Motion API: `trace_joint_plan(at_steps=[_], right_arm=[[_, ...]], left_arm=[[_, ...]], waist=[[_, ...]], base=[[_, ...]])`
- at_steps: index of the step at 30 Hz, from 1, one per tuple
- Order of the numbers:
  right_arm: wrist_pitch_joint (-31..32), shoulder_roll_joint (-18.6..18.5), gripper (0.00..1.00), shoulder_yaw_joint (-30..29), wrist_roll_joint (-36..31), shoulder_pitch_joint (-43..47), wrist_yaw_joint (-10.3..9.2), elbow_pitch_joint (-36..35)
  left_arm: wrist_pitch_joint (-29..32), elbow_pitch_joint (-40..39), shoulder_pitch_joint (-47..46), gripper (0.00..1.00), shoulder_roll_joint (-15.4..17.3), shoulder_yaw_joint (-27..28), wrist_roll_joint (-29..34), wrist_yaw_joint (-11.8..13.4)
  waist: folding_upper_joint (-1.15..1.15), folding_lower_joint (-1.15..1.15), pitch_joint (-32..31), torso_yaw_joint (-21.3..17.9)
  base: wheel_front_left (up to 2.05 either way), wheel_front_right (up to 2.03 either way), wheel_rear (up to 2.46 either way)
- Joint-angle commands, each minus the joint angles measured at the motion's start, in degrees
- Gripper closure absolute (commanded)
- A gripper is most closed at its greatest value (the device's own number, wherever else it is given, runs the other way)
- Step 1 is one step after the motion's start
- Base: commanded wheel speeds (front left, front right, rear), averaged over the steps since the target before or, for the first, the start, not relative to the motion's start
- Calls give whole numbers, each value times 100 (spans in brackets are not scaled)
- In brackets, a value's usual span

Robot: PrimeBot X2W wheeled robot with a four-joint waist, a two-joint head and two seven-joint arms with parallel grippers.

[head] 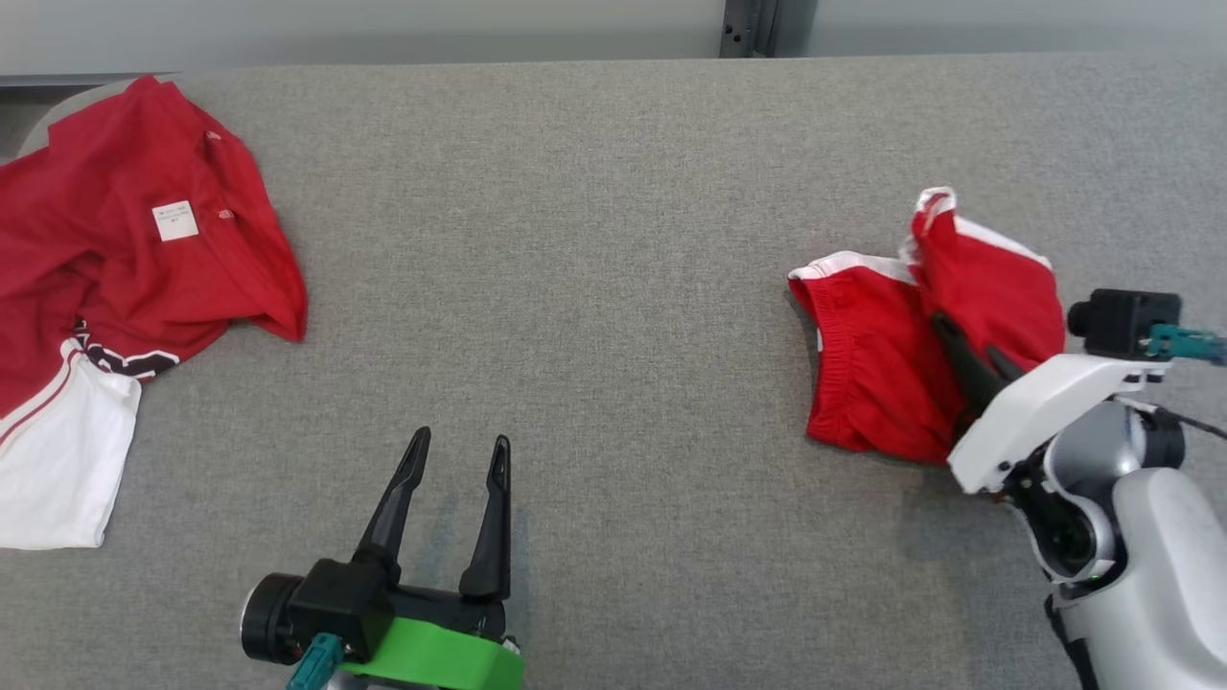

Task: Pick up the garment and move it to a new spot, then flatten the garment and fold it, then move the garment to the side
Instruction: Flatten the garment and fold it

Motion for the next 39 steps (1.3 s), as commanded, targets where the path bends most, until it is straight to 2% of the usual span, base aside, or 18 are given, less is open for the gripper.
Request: trace_joint_plan(at_steps=[1,6,10,19,20,21,22,27,32,36,39], right_arm=[[-56,60,100,107,-92,88,-2,2],[-253,368,100,374,-287,-93,-2,339],[-342,465,100,622,-403,-250,-2,591],[-452,392,100,1162,-599,-567,-2,1096],[-478,375,79,1209,-593,-573,-2,1161],[-544,352,35,1232,-627,-587,-2,1191],[-605,340,0,1254,-644,-600,-2,1213],[-1178,121,0,1416,-735,-398,-2,980],[-1976,-314,0,1318,-860,137,-2,385],[-2661,-588,0,950,-941,675,-2,68],[-3149,-782,0,617,-1352,1029,-3,94]], left_arm=[[-2,13,1,0,5,6,-25,7],[-3,42,12,0,5,0,-27,20],[-2,81,-9,0,5,-41,-44,44],[-2,172,-76,0,5,-100,-112,57],[-2,178,-76,0,5,-101,-112,56],[-2,183,-73,0,5,-99,-111,55],[-2,185,-64,0,5,-96,-119,58],[-2,204,51,0,5,-75,-142,72],[-2,175,217,0,5,30,-157,118],[-2,150,355,0,5,169,-124,146],[-2,143,454,0,5,271,-92,147]], waist=[[0,0,-3,19],[0,0,19,40],[0,0,10,54],[0,0,-17,107],[0,0,-25,113],[0,0,-35,115],[0,0,-45,115],[0,0,-172,114],[0,0,-377,56],[0,0,-531,-38],[0,0,-643,-97]], base=[[0,0,0],[0,0,0],[0,0,0],[0,0,0],[0,0,0],[0,0,0],[0,0,0],[0,0,0],[0,0,0],[0,0,0],[0,0,0]])
